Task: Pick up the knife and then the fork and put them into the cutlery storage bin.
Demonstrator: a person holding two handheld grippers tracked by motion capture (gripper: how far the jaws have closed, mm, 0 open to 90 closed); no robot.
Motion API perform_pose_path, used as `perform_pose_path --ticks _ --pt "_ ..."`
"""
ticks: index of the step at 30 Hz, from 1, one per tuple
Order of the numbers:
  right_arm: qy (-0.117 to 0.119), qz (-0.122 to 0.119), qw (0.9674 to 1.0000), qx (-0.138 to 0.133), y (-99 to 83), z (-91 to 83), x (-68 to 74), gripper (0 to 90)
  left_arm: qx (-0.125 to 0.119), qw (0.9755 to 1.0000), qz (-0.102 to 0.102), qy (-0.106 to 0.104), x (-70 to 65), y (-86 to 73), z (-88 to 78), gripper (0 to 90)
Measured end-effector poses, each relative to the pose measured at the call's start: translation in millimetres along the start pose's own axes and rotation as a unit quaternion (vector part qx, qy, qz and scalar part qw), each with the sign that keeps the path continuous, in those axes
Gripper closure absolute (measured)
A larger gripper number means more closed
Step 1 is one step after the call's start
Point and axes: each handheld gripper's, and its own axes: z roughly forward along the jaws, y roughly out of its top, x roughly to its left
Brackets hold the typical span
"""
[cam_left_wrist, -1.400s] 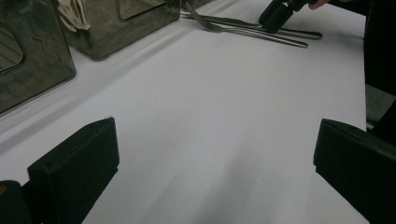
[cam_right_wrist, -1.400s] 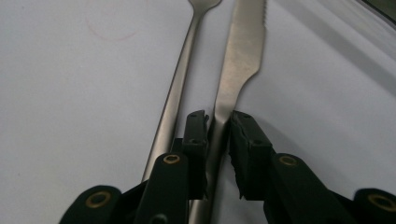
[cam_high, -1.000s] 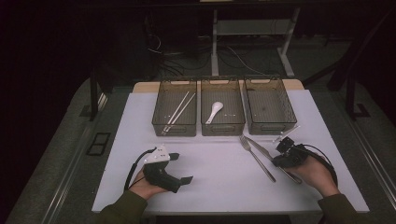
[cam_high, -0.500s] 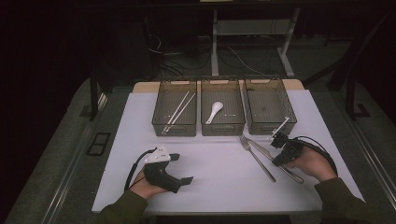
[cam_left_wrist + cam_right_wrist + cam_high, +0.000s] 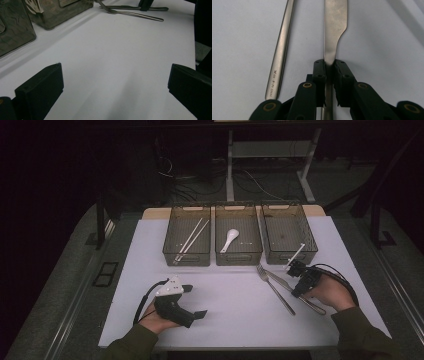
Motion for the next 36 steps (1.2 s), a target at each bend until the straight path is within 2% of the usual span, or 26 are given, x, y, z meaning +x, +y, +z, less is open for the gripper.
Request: perform_pose_path --ticks 5,12,16,20,24,29,36 --pt "0.001 0.004 0.9998 -0.021 -5.9 -0.7 -0.2 79.8 0.004 1.0000 0.003 0.003 -1.3 0.0 1.9 0.0" --pt "0.016 0.012 0.9987 -0.047 -13.9 -4.5 -5.3 79.8 0.001 1.0000 -0.005 0.005 1.0 -0.4 0.7 0.0" --pt "0.020 0.014 0.9973 -0.069 -20.6 -10.2 -7.2 79.8 -0.002 0.9999 -0.007 0.007 1.1 -0.3 0.4 0.0" --pt "0.029 0.022 0.9945 -0.098 -28.6 -18.3 -11.7 79.9 -0.004 0.9999 -0.008 0.008 1.6 0.0 -0.1 0.0" --pt "0.041 0.020 0.9899 -0.134 -36.3 -27.3 -16.8 80.0 -0.004 0.9999 -0.008 0.009 1.8 0.1 -0.4 0.0" --pt "0.053 0.032 0.9824 -0.177 -43.2 -36.1 -23.7 80.1 -0.002 0.9999 -0.007 0.008 1.2 0.4 -0.6 0.0" --pt "0.071 0.048 0.9649 -0.248 -50.7 -46.2 -32.2 80.1 -0.004 0.9999 -0.006 0.007 1.5 0.6 -0.9 0.0"
